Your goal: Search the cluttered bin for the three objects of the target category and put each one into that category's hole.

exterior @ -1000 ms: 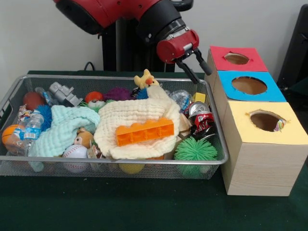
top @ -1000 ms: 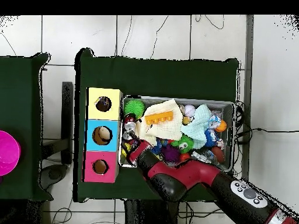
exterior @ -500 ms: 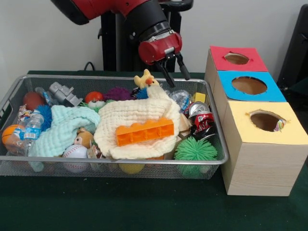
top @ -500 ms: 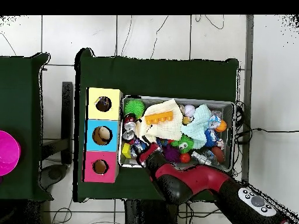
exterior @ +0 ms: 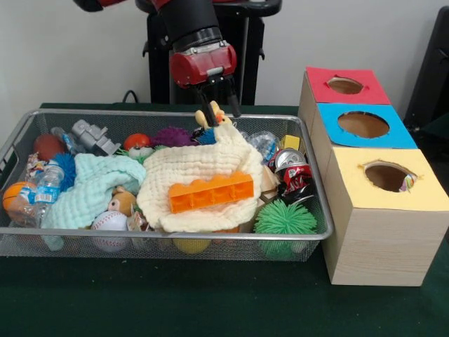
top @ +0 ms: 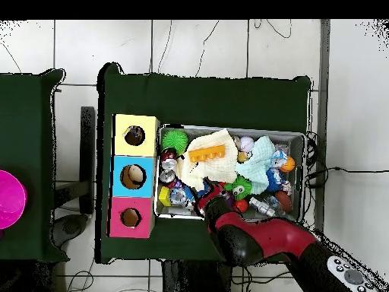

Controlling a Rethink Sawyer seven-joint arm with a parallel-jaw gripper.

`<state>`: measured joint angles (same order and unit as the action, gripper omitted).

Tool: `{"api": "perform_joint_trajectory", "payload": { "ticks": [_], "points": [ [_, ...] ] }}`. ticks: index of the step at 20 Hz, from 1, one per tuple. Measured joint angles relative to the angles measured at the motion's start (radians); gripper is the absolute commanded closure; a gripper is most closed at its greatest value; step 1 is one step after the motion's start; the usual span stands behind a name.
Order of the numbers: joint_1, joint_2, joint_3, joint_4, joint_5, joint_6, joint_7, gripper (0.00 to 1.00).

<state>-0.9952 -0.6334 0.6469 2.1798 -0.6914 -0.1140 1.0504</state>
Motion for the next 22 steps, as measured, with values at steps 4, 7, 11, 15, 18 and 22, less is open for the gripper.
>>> {"api": "perform_joint_trajectory", "payload": {
  "ticks": [4,7,11,15,18,22],
  "points": [
    [-0.013,-0.041,-0.017,-0.002,0.004,0.090,0.000,0.00],
    [-0.022,-0.063,-0.040,-0.017,0.003,0.167,0.000,0.00],
    [-0.024,-0.072,-0.065,-0.045,0.002,0.202,0.000,0.00],
    [-0.034,-0.064,-0.085,-0.101,-0.018,0.206,0.000,0.00],
    [-0.065,-0.047,-0.085,-0.137,-0.025,0.207,0.000,0.00],
    [-0.120,-0.018,-0.081,-0.179,-0.025,0.223,0.000,0.00]
  ]
}}
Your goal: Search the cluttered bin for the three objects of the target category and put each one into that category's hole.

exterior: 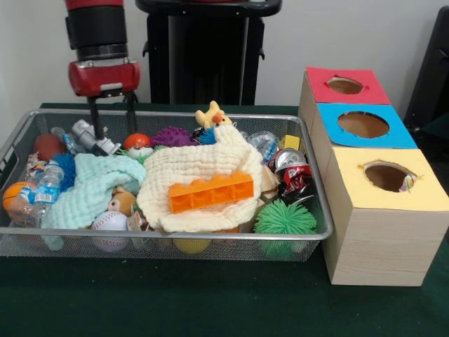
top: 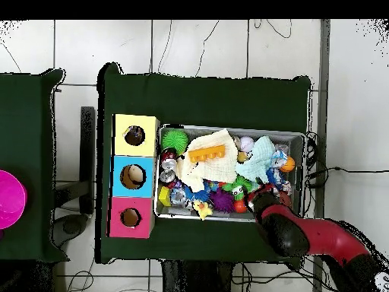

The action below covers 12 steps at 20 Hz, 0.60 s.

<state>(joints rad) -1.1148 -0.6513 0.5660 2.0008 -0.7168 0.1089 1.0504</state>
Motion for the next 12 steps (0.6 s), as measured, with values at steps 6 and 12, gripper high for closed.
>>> {"api": "perform_joint_trajectory", "payload": {
  "ticks": [6,12],
  "points": [
    [-0.110,0.044,0.027,-0.069,-0.001,0.136,0.000,0.00],
    [-0.164,0.077,0.054,-0.127,-0.003,0.262,-0.001,0.00]
  ]
}}
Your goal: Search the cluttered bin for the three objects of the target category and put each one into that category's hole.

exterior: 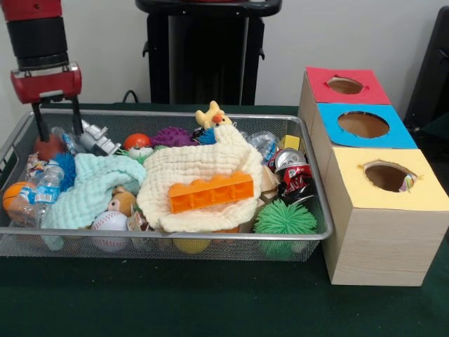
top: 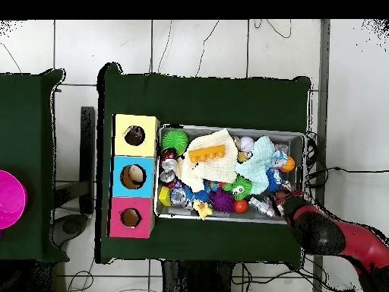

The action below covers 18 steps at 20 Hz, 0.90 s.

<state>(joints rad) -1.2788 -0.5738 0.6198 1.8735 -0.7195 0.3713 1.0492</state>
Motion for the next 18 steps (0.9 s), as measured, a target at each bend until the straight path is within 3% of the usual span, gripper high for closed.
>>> {"api": "perform_joint_trajectory", "payload": {
  "ticks": [11,18],
  "points": [
    [-0.061,0.078,0.031,-0.056,-0.062,0.047,-0.002,0.00],
    [-0.114,-0.039,0.050,0.016,-0.085,0.047,-0.002,0.00]
  ]
}}
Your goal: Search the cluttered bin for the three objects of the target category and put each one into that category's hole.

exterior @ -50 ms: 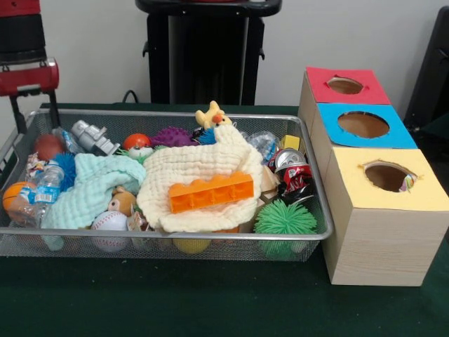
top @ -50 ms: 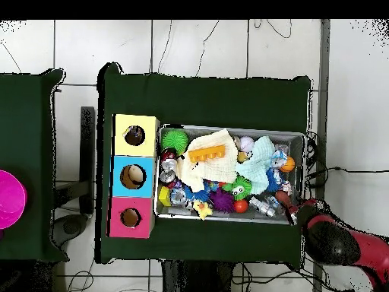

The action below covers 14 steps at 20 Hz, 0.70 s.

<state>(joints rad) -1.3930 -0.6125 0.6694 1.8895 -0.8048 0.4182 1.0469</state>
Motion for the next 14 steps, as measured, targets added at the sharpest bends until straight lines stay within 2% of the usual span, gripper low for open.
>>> {"api": "perform_joint_trajectory", "payload": {
  "ticks": [4,7,8,11,14],
  "points": [
    [-0.039,-0.049,0.012,0.013,0.000,0.000,0.000,0.00],
    [-0.073,-0.052,0.029,0.013,-0.001,0.000,0.000,0.00],
    [-0.110,-0.040,0.051,0.013,-0.001,0.000,0.000,0.00],
    [-0.145,-0.015,0.075,0.013,-0.001,0.000,0.000,0.00],
    [-0.197,0.043,0.114,0.013,-0.001,0.000,0.000,0.00]
  ]
}}
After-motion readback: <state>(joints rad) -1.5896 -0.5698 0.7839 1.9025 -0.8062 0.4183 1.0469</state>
